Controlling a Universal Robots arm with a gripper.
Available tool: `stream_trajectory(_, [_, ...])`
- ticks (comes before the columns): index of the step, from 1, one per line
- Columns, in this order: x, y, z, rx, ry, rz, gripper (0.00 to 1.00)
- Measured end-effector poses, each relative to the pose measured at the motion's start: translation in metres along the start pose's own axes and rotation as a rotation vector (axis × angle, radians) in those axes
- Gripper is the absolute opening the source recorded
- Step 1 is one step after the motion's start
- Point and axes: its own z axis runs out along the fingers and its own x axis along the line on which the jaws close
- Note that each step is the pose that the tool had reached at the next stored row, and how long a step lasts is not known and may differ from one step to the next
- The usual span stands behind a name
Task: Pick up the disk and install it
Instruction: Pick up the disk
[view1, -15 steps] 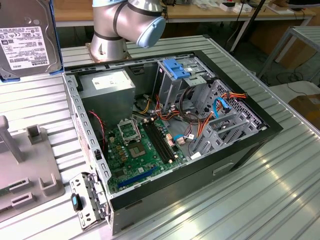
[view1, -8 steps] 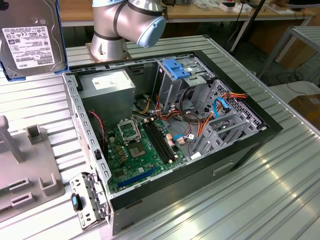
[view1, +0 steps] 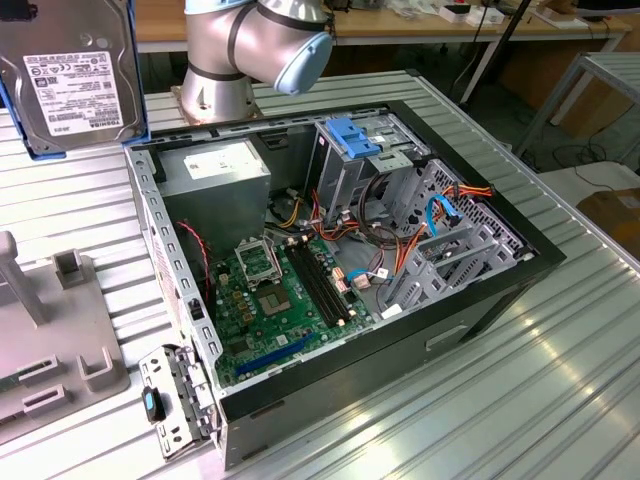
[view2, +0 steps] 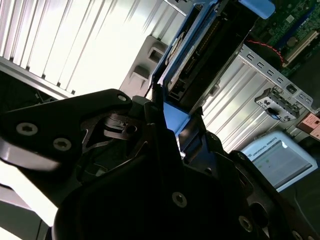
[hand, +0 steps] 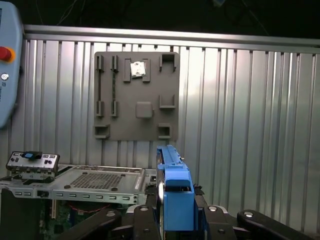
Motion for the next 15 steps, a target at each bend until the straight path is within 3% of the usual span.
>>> stream_trajectory(15, [0.0012, -0.0266, -0.0001, 0.0001, -0.0001, 0.000, 0.36])
